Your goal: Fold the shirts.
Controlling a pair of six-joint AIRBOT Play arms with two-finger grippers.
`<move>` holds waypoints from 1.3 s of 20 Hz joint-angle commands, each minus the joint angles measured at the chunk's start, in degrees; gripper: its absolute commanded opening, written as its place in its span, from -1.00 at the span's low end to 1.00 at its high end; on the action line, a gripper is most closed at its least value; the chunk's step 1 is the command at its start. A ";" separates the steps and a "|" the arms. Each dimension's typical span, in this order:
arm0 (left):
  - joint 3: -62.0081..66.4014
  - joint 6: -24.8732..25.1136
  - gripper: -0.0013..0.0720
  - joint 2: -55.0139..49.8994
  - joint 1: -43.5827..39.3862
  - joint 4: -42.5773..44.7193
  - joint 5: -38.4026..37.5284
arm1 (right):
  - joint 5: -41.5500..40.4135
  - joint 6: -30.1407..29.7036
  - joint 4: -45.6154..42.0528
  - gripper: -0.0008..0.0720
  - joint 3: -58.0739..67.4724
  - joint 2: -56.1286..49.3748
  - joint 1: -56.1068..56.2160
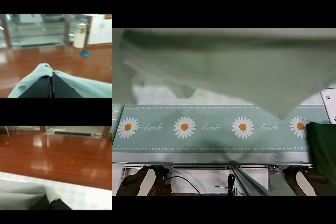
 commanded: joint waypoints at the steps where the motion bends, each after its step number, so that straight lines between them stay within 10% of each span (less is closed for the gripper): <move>1: 1.01 -4.20 -0.90 5.86 -10.80 18.25 -3.08 | 6.32 1.27 -3.32 -0.92 0.33 5.09 0.04; 8: -10.71 -8.44 -0.90 5.03 -23.50 35.60 -8.85 | 12.00 2.67 -4.31 -0.92 -9.64 4.79 0.04; 14: -30.75 -9.14 -0.90 -8.79 -23.47 35.95 2.38 | -6.51 1.18 -0.70 -0.92 -35.69 0.85 0.04; 26: -22.45 -20.48 -0.90 -50.77 -23.50 31.91 27.76 | -29.42 -2.93 15.23 -0.92 -22.97 -50.82 0.15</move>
